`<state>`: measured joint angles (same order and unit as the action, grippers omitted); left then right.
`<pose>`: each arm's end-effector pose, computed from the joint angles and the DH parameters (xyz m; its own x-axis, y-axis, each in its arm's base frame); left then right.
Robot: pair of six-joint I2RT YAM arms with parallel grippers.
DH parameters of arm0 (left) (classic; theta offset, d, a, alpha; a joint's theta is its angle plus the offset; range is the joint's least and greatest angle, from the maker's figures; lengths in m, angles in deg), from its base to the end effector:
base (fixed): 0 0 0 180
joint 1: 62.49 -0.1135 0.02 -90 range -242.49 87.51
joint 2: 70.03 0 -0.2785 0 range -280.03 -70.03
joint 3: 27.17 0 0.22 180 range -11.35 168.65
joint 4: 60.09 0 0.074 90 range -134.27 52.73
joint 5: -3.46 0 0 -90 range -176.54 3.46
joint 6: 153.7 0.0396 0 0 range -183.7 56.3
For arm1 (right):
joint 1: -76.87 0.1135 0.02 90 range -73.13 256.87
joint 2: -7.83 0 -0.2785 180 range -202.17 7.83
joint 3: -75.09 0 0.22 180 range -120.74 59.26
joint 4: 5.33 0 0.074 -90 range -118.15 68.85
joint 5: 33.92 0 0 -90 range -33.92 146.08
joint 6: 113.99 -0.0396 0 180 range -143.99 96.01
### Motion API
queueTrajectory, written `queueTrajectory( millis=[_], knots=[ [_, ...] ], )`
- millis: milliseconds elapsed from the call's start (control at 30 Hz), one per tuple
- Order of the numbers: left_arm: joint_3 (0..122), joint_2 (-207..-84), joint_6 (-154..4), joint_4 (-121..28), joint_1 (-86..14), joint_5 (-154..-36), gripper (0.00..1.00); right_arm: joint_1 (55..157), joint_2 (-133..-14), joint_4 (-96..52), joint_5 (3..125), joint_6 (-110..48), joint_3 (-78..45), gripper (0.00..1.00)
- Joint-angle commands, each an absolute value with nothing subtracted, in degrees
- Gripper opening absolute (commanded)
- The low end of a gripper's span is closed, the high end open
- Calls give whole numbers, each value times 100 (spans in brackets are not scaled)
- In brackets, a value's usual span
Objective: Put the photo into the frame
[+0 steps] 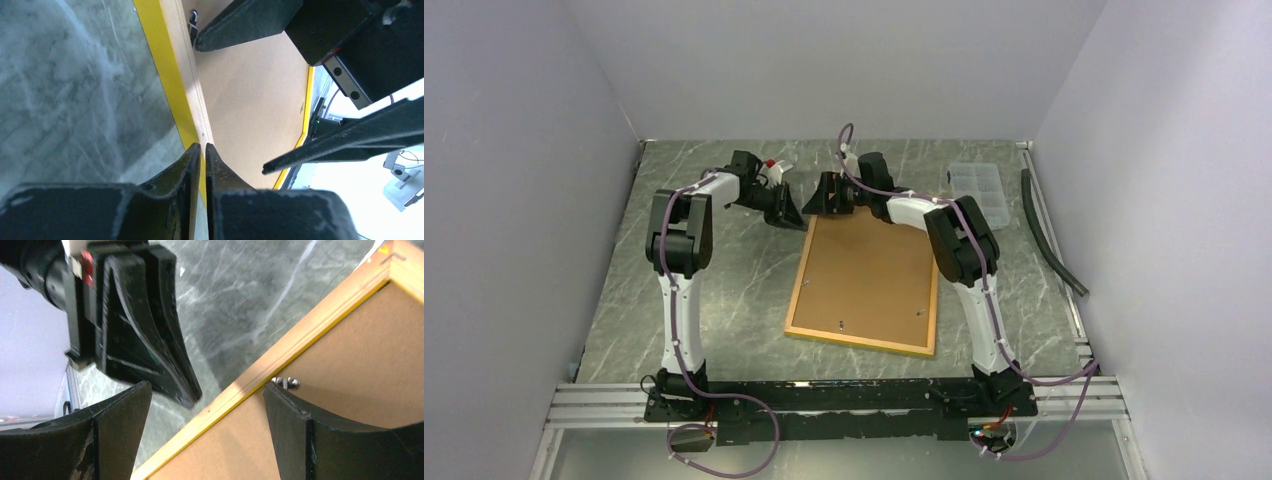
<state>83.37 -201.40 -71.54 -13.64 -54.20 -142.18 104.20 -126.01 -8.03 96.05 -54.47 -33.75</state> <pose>0.4375 -0.0968 0.1554 -0.9584 0.0618 -0.2788 0.2687 0.5259 -0.8070 0.4367 0.2543 0.1729 -0.7907 0.0290 -0.6116 -0.5292 0.4700 0.7064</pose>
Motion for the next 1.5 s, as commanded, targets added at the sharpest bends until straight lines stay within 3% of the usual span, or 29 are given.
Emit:
queueTrajectory(
  millis=[0,233,467,867,1200,1467],
  knots=[
    [8373,-19378,-6611,-751,-5615,-14263,16,10283,-11519,-527,9461,-5341,-2940,89],
    [7739,-18882,-5216,-38,-5550,-13536,20,9683,-9728,-1421,8082,-4908,-1682,99],
    [6805,-18511,-4354,-230,-5104,-12409,20,9057,-8586,-2396,5849,-4950,-158,100],
    [5984,-17976,-3604,-438,-4631,-11872,18,8650,-8543,-2136,5443,-5275,950,100],
    [5697,-17804,-3313,-365,-4418,-11871,17,8756,-9772,-1651,6991,-5604,-28,100],
    [5390,-17427,-2987,66,-4396,-11830,16,9571,-11365,-2079,7830,-5656,-2469,100]
  ],
)
